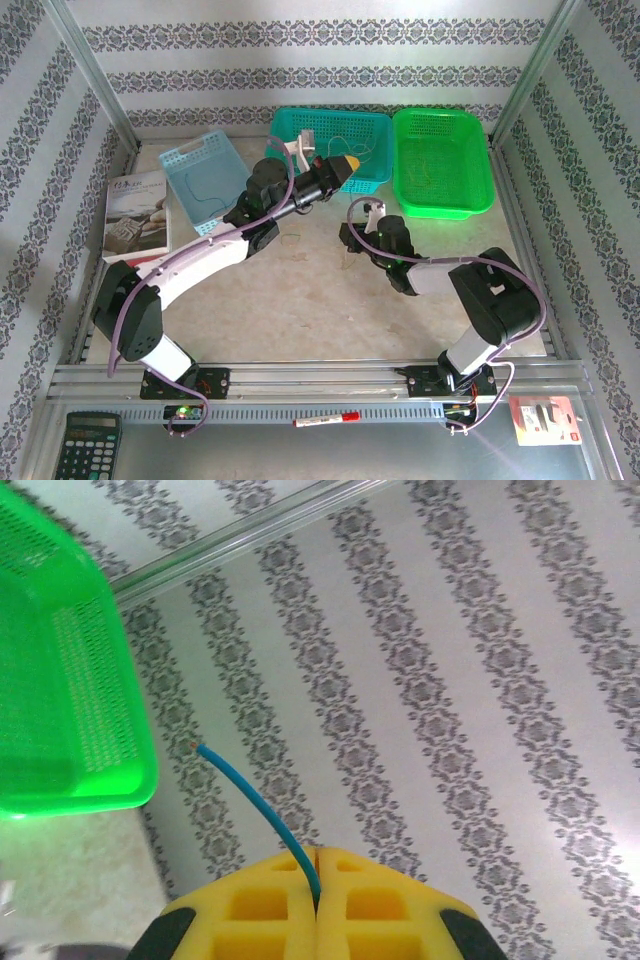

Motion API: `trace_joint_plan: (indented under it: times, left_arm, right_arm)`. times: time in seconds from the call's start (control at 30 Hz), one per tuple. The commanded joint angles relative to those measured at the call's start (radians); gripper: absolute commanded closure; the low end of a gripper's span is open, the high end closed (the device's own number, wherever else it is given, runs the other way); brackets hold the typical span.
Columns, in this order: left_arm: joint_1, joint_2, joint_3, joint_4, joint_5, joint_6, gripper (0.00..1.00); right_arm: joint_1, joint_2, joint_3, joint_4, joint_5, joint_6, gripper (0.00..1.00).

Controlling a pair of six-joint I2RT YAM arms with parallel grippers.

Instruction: Untangle the cables

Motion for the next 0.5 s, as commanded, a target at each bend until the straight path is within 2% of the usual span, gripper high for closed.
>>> trace_joint_plan:
  times: [0.0,0.23,0.47]
  left_arm:
    - [-0.011,-0.044,0.058,-0.028,0.014,-0.001,1.0]
    - [0.01,-0.059,0.138,-0.081,0.031,0.037,1.0]
    - [0.072,-0.083,0.214,-0.139,0.042,0.088,1.0]
  right_arm:
    - [-0.002,0.017,-0.036,0.099,0.067,0.027,0.81]
    - [-0.019,-0.007,-0.11,0.108,0.074,0.031,0.81]
    - [-0.025,-0.026,-0.17,0.116,0.084,0.044,0.78]
